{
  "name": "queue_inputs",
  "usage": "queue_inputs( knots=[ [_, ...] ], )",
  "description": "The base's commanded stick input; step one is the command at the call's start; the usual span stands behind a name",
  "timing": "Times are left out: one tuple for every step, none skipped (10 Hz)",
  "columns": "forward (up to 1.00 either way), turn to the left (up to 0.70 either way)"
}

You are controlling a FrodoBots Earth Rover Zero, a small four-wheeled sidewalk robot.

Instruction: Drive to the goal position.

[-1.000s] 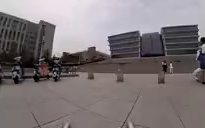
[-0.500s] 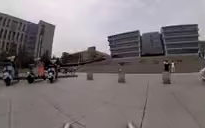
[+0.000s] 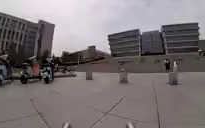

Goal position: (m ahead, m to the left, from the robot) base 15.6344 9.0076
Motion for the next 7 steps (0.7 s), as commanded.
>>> queue_inputs(
  knots=[
    [0.85, 0.0],
    [0.85, 0.0],
    [0.85, 0.0],
    [0.85, 0.0],
    [0.85, 0.0],
    [0.85, 0.0],
    [0.85, 0.0]
  ],
)
